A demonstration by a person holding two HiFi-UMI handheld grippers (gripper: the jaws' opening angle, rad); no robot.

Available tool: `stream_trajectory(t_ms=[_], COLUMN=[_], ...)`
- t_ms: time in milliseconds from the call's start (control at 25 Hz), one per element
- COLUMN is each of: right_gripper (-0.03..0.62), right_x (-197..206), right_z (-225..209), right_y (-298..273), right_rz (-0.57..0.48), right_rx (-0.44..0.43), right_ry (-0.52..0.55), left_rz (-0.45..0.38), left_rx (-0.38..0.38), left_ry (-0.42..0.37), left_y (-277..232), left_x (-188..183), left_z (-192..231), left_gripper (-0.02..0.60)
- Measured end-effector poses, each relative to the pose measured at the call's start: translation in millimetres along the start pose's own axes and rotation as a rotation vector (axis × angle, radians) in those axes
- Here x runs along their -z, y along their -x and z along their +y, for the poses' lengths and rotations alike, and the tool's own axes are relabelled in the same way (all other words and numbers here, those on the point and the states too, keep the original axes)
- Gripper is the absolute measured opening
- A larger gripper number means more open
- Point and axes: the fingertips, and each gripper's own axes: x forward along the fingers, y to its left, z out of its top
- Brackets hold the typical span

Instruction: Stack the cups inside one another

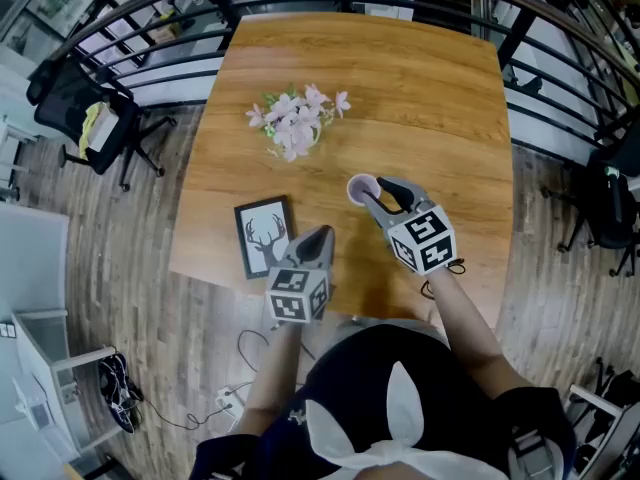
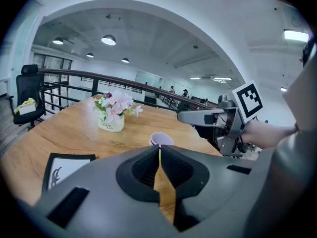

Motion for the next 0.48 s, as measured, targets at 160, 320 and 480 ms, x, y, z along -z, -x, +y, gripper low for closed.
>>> stream_trajectory(t_ms=[160, 320, 480], right_gripper=[0.092, 0.034, 0.000], right_x=[-2.2, 0.2, 7.1], right_z=[3.2, 7.7, 13.0], right_y=[12.2, 23.4, 31.3], right_rz=[-0.020, -0.026, -0.019], right_rx=[0.019, 0.034, 0.041], right_ry=[-0.002, 0.011, 0.022], left_rz=[-0.001, -0.016, -0.028], left_rx=[0.008, 0.010, 0.019], left_ry=[-0.006, -0.017, -0.025], left_y=[5.9, 11.3, 15.4], left_x=[-3.4, -4.7, -7.2], left_z=[-6.8, -11.5, -20.0], left_gripper=[0.026, 0.026, 0.026])
